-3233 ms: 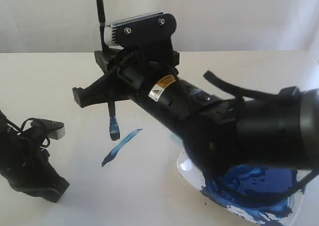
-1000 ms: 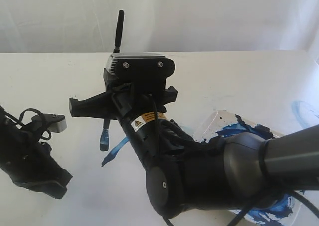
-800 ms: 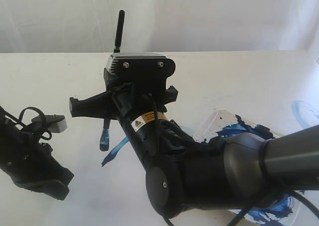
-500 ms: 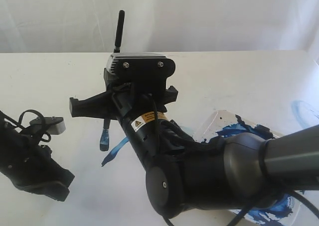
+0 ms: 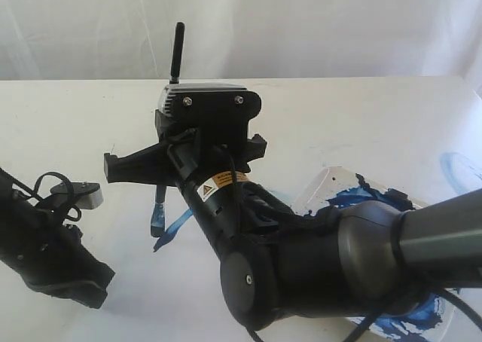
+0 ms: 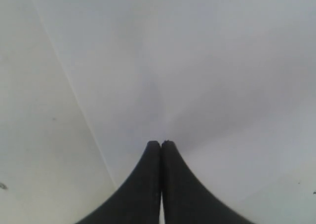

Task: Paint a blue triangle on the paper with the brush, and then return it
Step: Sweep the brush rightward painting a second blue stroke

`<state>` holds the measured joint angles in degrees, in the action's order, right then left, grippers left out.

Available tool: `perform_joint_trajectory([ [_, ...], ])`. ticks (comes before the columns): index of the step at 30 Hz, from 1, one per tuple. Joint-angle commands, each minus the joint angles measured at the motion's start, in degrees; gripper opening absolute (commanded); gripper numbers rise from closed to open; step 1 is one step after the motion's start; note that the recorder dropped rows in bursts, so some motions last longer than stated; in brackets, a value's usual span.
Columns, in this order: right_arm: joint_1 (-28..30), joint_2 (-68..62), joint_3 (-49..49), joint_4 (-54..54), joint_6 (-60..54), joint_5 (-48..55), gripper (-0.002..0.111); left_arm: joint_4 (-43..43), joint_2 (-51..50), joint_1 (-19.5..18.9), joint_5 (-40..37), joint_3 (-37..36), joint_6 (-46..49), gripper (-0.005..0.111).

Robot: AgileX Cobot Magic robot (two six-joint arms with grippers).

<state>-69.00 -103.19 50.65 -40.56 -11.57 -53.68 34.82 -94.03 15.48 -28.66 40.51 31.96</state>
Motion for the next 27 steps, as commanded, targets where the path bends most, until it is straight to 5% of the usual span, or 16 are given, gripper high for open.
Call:
perform_joint_trajectory([
  [1,-0.11,0.08,0.12,-0.10,-0.25,1.43,0.000,0.64,-0.06,-0.07,-0.90,-0.47,0.35,0.000],
  [15,-0.11,-2.21,0.12,-1.10,-3.10,0.50,0.000,0.64,-0.06,-0.07,-0.90,-0.47,0.35,0.000],
  [27,-0.11,-0.24,0.12,-15.38,-15.00,-0.79,0.000,0.64,-0.05,-0.07,-0.55,-0.47,0.35,0.000],
])
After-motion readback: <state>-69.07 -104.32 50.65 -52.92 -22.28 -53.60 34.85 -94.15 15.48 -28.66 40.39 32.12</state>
